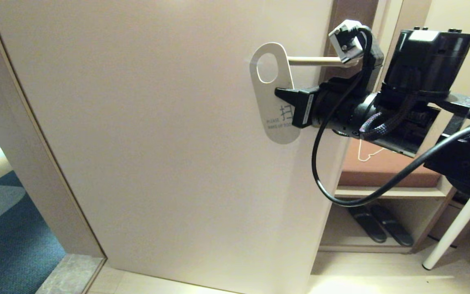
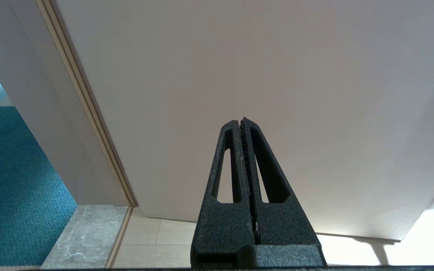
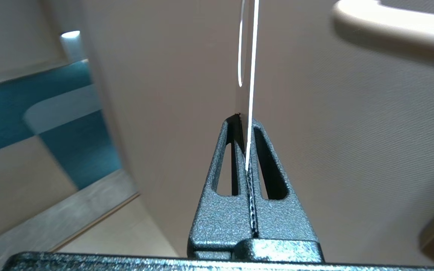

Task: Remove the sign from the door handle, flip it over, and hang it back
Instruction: Hand it to the other hand

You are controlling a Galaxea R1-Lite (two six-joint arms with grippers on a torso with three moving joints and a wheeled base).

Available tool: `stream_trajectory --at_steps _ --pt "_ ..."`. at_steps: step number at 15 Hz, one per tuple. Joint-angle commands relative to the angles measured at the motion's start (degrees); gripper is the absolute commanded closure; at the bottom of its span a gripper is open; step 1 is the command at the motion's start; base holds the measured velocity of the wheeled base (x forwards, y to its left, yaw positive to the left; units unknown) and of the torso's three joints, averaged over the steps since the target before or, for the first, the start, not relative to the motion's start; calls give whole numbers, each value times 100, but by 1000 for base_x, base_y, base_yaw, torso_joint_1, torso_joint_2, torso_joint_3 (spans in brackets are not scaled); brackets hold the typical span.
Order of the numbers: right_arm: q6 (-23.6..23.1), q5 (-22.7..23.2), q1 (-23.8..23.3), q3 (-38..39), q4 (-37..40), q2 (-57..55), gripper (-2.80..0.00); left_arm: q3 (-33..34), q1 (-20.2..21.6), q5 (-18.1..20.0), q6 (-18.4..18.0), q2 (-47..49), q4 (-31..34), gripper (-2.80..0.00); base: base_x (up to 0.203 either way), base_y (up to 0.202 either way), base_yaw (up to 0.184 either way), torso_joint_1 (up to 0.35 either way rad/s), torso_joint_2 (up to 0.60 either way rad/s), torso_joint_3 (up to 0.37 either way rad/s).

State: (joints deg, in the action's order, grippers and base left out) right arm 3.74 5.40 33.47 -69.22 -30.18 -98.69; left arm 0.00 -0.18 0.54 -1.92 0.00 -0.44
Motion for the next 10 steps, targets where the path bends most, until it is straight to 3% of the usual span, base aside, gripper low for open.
stream_trajectory --at_steps 1,6,10 --pt "-7 265 19 202 5 300 0 0 1 -1 -2 9 0 0 0 0 0 0 0 0" --pt "-23 457 19 537 609 873 0 0 1 -1 -2 9 0 0 0 0 0 0 0 0" --pt "-14 471 19 589 601 966 0 0 1 -1 -2 9 5 0 0 0 0 0 0 0"
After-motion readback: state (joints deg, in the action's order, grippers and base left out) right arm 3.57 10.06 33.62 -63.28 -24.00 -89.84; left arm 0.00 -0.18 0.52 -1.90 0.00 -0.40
